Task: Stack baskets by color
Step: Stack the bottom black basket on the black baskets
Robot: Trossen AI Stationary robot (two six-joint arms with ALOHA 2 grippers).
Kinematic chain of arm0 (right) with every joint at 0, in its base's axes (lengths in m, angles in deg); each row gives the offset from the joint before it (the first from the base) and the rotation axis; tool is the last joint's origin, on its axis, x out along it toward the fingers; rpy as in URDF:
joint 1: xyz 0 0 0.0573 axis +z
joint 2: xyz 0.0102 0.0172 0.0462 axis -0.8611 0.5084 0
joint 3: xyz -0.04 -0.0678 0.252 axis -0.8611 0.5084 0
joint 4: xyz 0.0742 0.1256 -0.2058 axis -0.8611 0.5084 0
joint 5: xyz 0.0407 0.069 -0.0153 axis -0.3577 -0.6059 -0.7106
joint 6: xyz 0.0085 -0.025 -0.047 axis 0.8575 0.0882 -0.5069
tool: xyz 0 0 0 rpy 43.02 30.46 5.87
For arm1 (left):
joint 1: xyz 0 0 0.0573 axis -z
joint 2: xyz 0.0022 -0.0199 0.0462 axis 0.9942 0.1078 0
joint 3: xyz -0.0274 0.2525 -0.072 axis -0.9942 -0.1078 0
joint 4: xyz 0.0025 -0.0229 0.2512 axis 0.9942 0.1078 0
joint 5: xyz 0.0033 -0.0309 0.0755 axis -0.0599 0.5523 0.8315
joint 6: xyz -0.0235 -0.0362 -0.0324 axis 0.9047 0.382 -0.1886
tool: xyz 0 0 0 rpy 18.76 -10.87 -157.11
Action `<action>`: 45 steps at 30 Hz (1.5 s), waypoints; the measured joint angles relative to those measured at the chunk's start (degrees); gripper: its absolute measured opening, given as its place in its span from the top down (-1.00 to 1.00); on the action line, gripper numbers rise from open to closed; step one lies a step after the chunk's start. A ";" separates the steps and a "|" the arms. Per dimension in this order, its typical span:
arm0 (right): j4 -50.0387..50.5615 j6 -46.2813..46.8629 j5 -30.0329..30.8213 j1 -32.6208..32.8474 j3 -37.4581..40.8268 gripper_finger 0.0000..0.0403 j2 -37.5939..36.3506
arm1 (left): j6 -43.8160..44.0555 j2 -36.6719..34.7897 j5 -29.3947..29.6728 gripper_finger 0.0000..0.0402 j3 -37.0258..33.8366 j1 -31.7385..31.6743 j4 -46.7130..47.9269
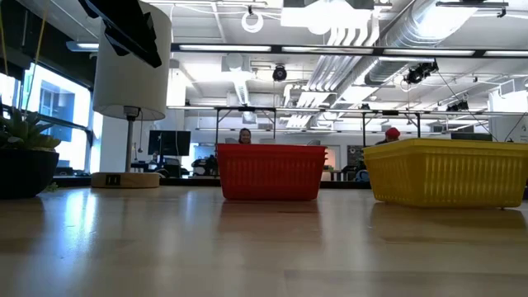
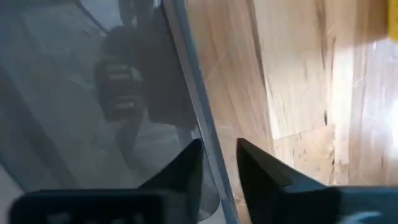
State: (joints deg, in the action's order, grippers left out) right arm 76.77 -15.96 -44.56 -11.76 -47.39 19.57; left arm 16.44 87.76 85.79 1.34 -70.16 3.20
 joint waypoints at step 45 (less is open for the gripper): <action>17.44 -28.99 28.84 -16.57 -29.58 1.00 -2.65 | -5.44 0.00 3.57 0.33 0.00 0.00 0.00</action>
State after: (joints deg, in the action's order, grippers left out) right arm 94.21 -44.95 -15.72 -28.34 -76.97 16.92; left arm 11.00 87.76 89.36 1.34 -70.17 3.20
